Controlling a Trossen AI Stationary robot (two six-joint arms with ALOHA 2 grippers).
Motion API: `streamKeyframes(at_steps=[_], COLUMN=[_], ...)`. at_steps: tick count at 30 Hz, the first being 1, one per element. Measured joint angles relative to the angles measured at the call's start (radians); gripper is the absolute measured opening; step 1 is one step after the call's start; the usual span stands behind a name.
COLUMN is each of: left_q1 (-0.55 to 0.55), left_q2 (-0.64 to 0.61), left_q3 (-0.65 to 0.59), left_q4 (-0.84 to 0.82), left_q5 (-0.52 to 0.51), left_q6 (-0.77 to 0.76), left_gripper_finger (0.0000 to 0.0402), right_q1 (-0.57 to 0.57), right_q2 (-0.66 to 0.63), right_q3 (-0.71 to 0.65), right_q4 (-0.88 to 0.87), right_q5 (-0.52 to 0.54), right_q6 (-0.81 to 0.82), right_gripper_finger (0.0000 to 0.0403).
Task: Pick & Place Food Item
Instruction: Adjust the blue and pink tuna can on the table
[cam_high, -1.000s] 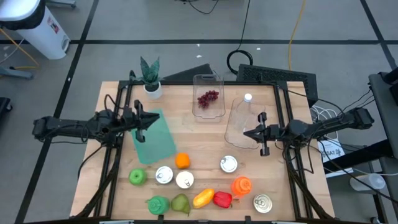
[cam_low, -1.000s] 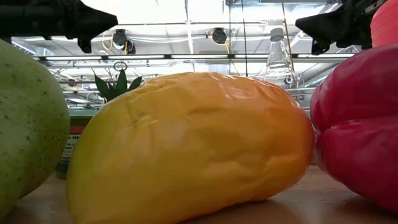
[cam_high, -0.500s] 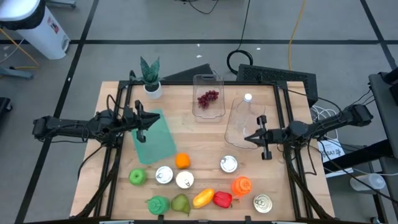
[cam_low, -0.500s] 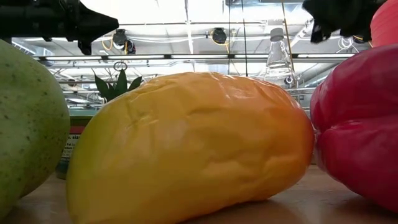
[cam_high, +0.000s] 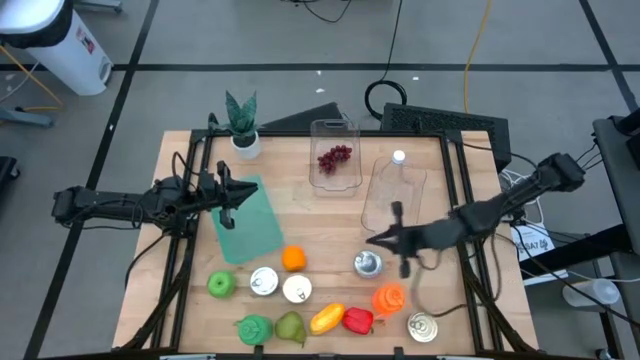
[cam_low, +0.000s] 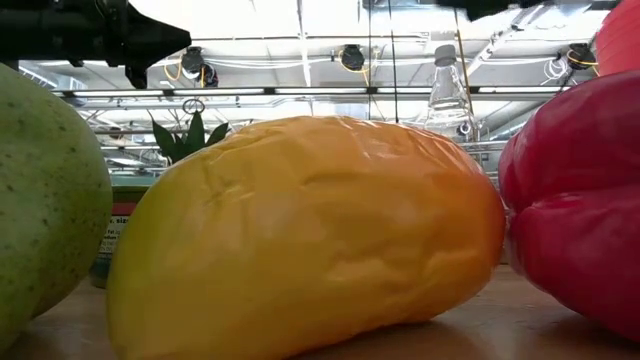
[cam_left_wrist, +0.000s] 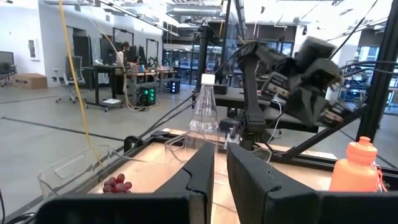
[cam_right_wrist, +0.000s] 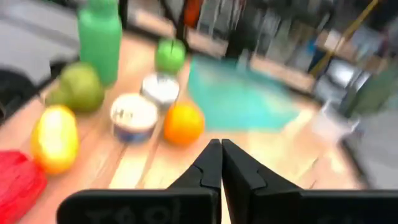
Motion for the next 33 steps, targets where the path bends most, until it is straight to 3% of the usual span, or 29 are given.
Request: streamKeyframes(at_steps=[6, 14, 21, 33], left_q1=[0.000, 0.000, 0.000, 0.000], left_q2=[0.000, 0.000, 0.000, 0.000], left_q3=[0.000, 0.000, 0.000, 0.000], left_q4=[-0.020, -0.025, -0.025, -0.024], left_q5=[0.000, 0.000, 0.000, 0.000], left_q6=[-0.002, -0.004, 0.000, 0.010], left_gripper_finger=[0.0051, 0.0051, 0.0051, 0.0051], right_q1=[-0.038, -0.084, -0.135, -0.204], right_q2=[0.278, 0.489, 0.569, 0.571], right_q3=[0.264, 0.406, 0.409, 0.409], right_q4=[-0.340, -0.503, -0.512, -0.618], right_q5=[-0.117, -0.343, -0.394, -0.435], right_q6=[0.183, 0.265, 0.210, 0.179], right_gripper_finger=[0.0000, 0.0000, 0.0000, 0.0000])
